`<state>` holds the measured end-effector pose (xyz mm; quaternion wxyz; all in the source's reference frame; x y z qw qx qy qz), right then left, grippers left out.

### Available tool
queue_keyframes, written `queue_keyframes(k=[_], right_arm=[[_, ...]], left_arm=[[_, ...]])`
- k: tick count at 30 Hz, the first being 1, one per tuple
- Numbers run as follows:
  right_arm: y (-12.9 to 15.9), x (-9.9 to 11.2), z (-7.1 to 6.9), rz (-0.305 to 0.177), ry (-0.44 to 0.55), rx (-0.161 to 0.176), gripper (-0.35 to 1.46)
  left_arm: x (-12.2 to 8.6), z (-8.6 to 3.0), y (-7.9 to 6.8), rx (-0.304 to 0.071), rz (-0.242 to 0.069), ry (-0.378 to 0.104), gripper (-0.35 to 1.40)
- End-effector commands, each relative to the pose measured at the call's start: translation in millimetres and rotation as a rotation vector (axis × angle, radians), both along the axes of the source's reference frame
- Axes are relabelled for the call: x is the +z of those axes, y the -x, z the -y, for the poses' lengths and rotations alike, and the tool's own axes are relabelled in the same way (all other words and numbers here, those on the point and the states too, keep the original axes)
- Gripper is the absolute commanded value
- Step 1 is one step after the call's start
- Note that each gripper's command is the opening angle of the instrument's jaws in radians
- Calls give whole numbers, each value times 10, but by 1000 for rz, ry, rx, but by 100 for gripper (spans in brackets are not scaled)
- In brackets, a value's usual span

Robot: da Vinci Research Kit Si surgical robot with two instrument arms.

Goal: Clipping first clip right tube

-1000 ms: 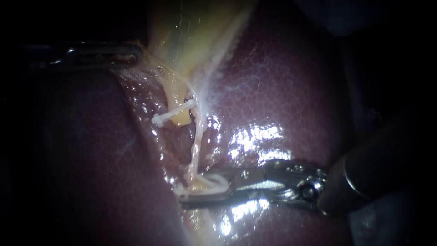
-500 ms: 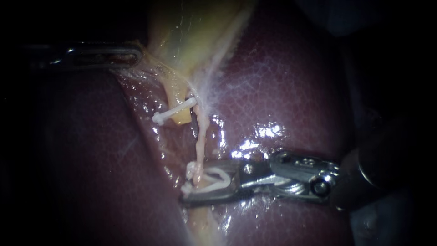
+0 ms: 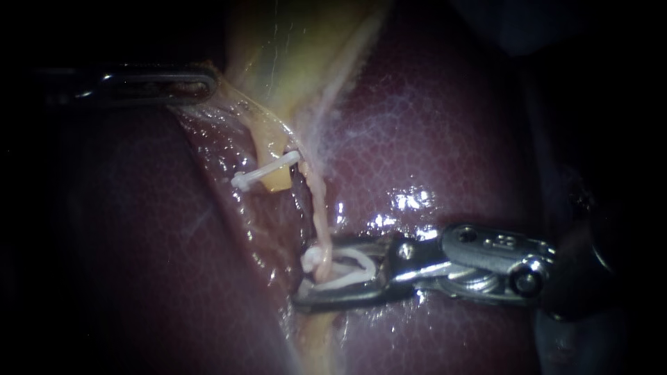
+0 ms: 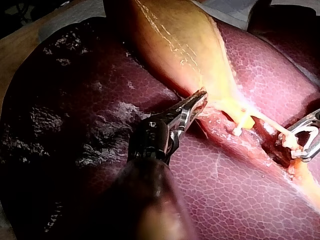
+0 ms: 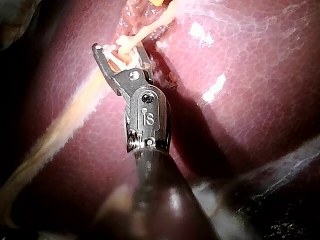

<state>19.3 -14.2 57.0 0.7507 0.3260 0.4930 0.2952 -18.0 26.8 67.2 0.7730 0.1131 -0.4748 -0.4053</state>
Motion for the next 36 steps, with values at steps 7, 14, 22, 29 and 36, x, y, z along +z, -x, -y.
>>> queue_keyframes(k=[7,14,22,29,36], right_arm=[[0,40,7,30,16,-14,50],[13,43,-1,58,22,-6,50],[30,18,-13,46,46,-23,50],[36,-13,-22,19,42,-17,50],[36,-18,-23,12,40,-11,50]], left_arm=[[0,0,0,0,0,0,-35],[0,0,-1,1,0,0,-35],[0,1,-2,1,1,0,-35],[0,1,-2,1,1,0,-35],[0,1,-2,1,1,0,-35]])
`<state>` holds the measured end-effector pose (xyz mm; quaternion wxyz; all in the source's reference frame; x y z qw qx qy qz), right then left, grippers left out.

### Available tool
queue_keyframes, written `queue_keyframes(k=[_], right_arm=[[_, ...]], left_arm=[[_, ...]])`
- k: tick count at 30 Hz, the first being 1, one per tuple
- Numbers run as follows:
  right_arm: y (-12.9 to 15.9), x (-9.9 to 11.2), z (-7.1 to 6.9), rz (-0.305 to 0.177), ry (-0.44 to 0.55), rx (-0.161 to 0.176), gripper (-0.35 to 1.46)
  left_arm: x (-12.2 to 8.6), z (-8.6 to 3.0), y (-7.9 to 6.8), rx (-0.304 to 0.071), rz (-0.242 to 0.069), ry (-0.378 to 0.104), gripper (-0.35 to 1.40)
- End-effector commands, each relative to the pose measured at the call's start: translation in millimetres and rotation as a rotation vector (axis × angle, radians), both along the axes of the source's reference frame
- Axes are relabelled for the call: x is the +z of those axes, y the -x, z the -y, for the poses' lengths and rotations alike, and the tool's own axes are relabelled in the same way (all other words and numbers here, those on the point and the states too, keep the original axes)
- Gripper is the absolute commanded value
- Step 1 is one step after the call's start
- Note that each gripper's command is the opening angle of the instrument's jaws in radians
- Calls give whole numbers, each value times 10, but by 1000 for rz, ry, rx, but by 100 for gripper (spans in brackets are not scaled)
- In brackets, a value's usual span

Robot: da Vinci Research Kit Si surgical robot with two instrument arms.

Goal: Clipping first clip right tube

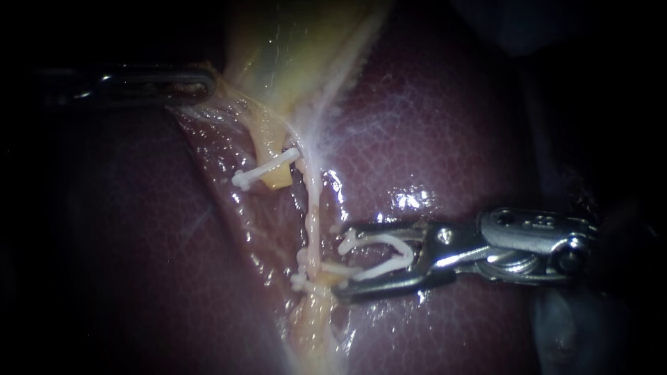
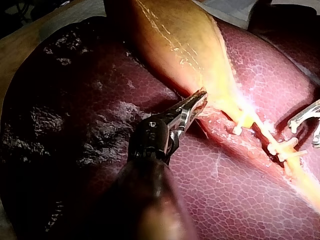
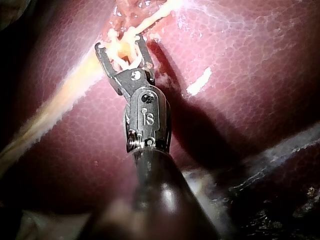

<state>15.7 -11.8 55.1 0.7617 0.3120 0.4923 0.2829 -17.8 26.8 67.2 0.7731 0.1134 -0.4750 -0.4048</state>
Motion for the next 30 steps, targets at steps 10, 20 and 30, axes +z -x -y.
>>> queue_keyframes(k=[10,20,30], right_arm=[[8,2,3,-13,-5,-13,50],[24,-14,14,6,-63,-81,50],[32,-4,30,31,-118,-133,50]], left_arm=[[0,0,0,0,0,0,-35],[0,0,0,0,0,0,-35],[0,0,0,0,0,0,-35]])
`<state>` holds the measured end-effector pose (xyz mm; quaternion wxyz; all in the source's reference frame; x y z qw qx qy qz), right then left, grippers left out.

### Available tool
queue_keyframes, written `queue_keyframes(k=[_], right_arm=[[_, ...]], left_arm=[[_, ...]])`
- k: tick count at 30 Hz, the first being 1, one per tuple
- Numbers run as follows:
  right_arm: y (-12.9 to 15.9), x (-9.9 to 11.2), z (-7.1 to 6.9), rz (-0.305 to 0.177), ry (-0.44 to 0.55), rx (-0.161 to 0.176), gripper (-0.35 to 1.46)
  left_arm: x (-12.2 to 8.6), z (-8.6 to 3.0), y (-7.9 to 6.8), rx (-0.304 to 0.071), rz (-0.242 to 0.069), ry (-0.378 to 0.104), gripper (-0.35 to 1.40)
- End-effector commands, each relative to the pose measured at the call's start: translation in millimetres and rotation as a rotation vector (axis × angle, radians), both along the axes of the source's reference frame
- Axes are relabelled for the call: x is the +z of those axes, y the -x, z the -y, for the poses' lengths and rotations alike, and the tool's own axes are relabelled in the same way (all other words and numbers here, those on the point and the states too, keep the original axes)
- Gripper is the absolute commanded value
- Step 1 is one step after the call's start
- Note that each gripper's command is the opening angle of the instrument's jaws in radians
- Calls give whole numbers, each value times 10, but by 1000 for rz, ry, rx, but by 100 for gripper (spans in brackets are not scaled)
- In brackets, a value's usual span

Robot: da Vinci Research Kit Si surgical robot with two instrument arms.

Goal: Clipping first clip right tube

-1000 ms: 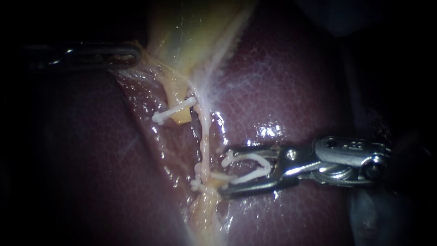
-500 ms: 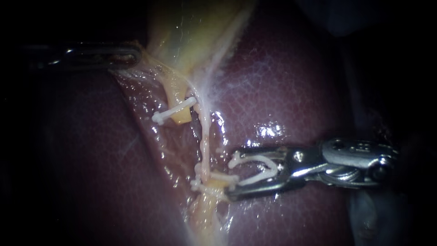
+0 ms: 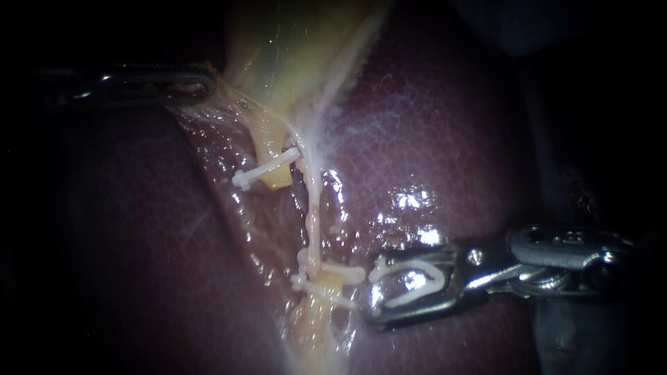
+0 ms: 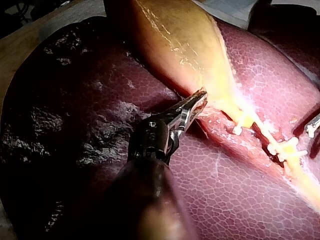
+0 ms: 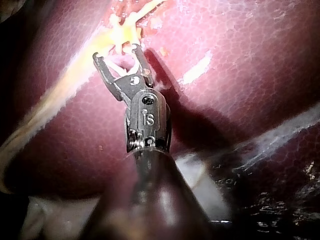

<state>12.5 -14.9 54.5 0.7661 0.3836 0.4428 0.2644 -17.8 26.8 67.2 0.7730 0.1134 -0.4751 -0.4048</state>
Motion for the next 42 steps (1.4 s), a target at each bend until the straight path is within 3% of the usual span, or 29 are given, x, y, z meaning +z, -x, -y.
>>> queue_keyframes(k=[1,12,30,42], right_arm=[[0,3,3,5,1,-8,50],[-11,34,13,16,3,-19,50],[-32,62,15,-10,10,5,50],[-51,71,8,-82,-1,72,50]], left_arm=[[0,0,0,0,0,0,-35],[0,0,0,0,0,0,-35],[0,0,0,0,0,0,-35],[0,0,-1,0,0,0,-35]])
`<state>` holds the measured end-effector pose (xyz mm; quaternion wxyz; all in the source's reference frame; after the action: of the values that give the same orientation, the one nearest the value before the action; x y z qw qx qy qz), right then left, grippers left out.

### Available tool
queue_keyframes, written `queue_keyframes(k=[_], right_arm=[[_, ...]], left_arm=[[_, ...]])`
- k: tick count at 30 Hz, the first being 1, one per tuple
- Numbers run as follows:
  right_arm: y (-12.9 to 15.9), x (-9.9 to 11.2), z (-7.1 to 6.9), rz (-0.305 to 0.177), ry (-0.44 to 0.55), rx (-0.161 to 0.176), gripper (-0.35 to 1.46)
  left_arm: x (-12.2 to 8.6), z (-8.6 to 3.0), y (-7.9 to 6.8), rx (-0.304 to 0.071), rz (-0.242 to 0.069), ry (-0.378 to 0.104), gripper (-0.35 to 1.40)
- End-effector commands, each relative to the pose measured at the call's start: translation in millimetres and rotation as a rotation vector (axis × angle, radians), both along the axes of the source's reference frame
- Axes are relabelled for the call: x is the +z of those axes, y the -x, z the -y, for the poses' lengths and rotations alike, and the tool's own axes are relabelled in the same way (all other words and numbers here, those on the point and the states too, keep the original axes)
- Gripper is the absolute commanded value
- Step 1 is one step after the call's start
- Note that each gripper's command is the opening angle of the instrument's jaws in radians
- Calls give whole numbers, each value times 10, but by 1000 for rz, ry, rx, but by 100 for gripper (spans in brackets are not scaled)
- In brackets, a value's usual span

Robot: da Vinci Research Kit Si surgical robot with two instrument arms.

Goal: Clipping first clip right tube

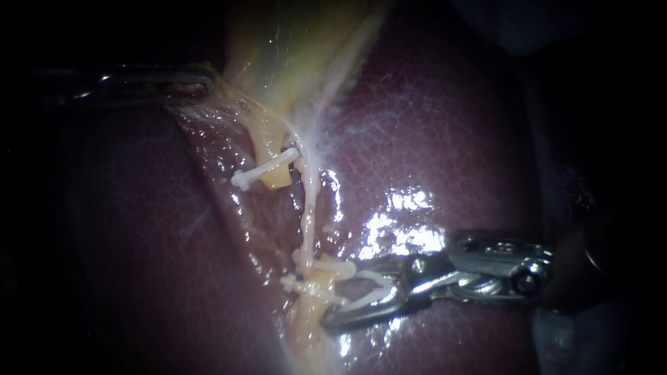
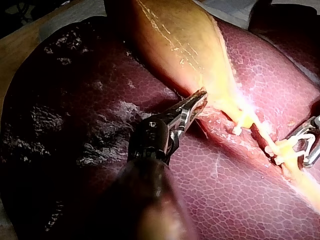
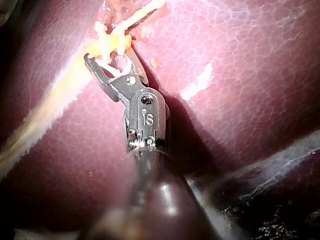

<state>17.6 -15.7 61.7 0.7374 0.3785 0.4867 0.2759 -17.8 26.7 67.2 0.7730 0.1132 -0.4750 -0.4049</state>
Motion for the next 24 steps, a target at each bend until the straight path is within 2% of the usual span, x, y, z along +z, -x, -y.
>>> queue_keyframes(k=[1,7,16,19,24], right_arm=[[-2,-1,0,-8,5,3,50],[-4,-7,-3,-45,15,16,50],[-2,-42,-17,-100,19,39,50],[-4,-49,-18,-107,22,41,50],[-7,-48,-16,-106,24,43,50]], left_arm=[[0,0,0,0,0,0,-35],[0,0,0,1,0,0,-35],[0,0,0,1,0,0,-35],[0,0,0,1,0,0,-35],[0,0,0,0,0,0,-35]])
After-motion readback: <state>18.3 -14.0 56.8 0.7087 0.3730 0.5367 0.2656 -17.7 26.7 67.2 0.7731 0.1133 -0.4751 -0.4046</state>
